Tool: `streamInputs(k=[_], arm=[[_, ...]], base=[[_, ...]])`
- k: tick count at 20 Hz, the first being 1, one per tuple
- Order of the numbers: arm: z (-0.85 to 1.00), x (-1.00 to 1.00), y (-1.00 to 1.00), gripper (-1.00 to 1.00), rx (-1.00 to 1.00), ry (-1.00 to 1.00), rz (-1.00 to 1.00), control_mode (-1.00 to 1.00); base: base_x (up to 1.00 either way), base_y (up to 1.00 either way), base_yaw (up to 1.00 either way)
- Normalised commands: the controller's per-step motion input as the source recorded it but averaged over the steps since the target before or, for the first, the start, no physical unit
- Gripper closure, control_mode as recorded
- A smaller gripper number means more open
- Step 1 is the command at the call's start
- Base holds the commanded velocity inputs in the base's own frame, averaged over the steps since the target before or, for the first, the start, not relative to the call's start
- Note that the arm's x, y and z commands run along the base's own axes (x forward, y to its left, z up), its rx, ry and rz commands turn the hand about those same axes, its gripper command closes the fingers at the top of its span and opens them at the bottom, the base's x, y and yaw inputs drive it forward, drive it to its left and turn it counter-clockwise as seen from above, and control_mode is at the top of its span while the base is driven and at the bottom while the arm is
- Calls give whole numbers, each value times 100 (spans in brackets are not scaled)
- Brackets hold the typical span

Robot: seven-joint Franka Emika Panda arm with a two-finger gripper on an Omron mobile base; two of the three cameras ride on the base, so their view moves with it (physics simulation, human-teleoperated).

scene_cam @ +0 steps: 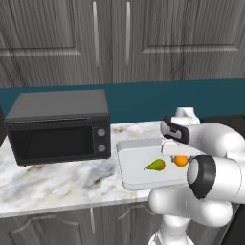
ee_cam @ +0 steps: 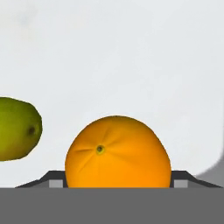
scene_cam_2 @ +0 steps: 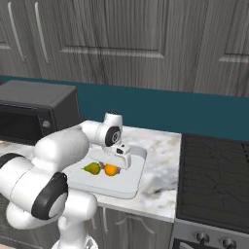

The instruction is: Pick the orange and pear from the fridge and place them inside the tupperware on the counter.

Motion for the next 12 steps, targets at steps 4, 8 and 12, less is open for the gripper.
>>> streamInputs(k=[4, 8, 12], arm=[[-37, 30, -3, 100, 0, 10, 0, -100], [-39, 23, -6, 100, 0, 1, 0, -100], [-42, 3, -3, -100, 0, 0, 0, -100]], base=[[0, 0, 0], [0, 0, 0], [0, 0, 0]])
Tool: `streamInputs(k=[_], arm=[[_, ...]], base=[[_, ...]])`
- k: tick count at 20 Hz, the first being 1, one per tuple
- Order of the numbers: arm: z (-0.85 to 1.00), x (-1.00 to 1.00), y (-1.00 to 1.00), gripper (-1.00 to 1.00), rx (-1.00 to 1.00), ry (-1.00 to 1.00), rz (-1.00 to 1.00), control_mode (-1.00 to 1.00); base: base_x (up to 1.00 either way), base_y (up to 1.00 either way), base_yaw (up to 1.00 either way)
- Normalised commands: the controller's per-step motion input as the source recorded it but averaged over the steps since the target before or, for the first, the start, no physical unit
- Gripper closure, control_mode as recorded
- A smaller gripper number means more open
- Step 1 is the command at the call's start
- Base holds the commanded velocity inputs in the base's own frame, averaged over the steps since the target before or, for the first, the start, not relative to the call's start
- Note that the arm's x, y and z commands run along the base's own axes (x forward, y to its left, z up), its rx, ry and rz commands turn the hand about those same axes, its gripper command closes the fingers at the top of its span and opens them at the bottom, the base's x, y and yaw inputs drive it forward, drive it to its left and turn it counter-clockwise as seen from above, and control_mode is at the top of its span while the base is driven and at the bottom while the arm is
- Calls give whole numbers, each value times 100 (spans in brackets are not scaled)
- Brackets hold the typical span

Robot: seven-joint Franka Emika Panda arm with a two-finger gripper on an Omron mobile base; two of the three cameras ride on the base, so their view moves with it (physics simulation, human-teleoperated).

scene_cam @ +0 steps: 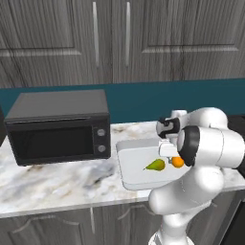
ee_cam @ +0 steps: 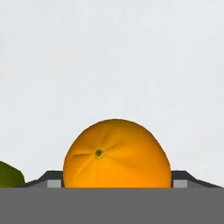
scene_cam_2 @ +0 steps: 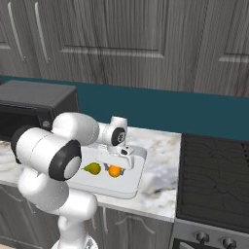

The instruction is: Pick the orange and pear from the fridge and place them inside the tupperware on the counter.

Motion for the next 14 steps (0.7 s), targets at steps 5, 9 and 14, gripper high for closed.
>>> streamInputs(k=[5, 9, 14], arm=[[-27, 0, -4, -100, 0, -1, 0, -100], [-3, -16, 0, -100, 0, -4, 0, -100], [7, -34, 0, -100, 0, -10, -10, -100]], base=[[0, 0, 0], [0, 0, 0], [0, 0, 0]])
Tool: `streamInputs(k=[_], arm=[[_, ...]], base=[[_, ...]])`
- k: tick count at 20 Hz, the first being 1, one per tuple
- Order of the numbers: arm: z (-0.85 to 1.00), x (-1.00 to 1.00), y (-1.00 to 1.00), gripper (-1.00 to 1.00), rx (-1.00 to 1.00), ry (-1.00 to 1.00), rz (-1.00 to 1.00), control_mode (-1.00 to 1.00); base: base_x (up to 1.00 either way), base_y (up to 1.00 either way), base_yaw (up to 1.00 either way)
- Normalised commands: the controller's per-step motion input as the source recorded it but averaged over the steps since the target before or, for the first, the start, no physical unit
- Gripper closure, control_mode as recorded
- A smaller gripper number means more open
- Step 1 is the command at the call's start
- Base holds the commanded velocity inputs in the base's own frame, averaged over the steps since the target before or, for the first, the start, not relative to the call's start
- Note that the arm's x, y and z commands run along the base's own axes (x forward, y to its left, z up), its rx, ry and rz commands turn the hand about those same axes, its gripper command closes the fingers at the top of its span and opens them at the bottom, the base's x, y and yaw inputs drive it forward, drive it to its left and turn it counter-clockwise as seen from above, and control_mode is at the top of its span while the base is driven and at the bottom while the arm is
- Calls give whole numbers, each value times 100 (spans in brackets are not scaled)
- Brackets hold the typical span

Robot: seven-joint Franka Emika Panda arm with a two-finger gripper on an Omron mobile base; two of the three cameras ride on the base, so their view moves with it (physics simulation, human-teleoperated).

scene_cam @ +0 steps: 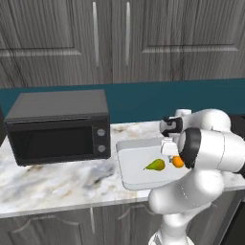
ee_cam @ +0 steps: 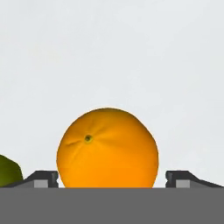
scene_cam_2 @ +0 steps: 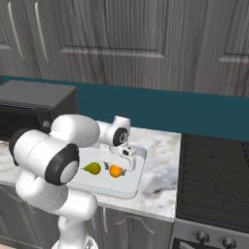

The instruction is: Pick the orange and pear from the fridge and place them inside the tupperware on the counter.

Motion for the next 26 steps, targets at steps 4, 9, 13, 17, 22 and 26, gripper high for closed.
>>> streamInputs(k=[4, 9, 13, 17, 22, 26], arm=[[25, -48, 0, -100, 0, -35, -17, -100], [32, -43, 0, -100, 0, -37, -22, -100], [27, -50, 0, -100, 0, -34, -20, -100], [39, -47, 2, -100, 0, -29, -23, -100], [57, -36, 6, -100, -1, -20, -12, -100], [63, -35, 8, -100, -2, -19, -3, -100]], base=[[0, 0, 0], [0, 0, 0], [0, 0, 0], [0, 0, 0], [0, 0, 0], [0, 0, 0]])
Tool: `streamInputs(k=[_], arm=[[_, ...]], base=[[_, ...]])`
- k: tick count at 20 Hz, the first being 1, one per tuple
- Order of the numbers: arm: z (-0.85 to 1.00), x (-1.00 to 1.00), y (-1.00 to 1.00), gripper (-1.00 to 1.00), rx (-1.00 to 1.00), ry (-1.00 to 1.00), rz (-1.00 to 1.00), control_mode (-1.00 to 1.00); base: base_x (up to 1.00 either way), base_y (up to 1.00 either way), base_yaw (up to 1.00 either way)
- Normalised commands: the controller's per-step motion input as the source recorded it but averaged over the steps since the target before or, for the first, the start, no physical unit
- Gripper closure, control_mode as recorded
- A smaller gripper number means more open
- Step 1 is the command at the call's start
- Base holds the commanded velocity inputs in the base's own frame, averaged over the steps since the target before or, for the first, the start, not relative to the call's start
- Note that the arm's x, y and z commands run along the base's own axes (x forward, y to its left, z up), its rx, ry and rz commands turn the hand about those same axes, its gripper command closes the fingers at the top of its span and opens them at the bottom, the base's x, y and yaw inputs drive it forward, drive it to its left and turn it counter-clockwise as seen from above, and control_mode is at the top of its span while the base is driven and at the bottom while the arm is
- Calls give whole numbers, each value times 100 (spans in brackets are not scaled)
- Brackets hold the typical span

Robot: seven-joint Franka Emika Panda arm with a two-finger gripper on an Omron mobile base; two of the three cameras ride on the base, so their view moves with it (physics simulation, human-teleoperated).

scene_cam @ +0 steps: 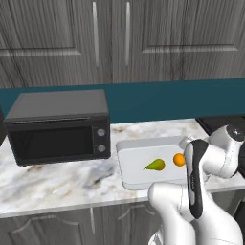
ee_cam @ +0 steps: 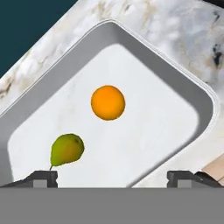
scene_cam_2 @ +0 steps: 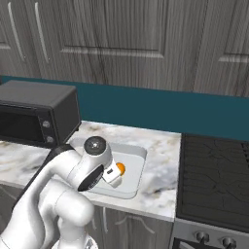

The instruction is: Pick the orange and pear from the fridge and place them inside the tupperware on the counter.

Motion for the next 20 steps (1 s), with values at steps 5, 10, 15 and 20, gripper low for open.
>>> streamInputs(k=[5, 10, 15, 20], arm=[[66, -31, 10, -100, 0, -10, 0, -100], [71, -37, 12, -100, -2, -12, 0, -100], [60, -38, 18, -100, -3, -3, 0, -100], [50, -28, 29, -100, -4, 0, 0, -100]], base=[[0, 0, 0], [0, 0, 0], [0, 0, 0], [0, 0, 0]])
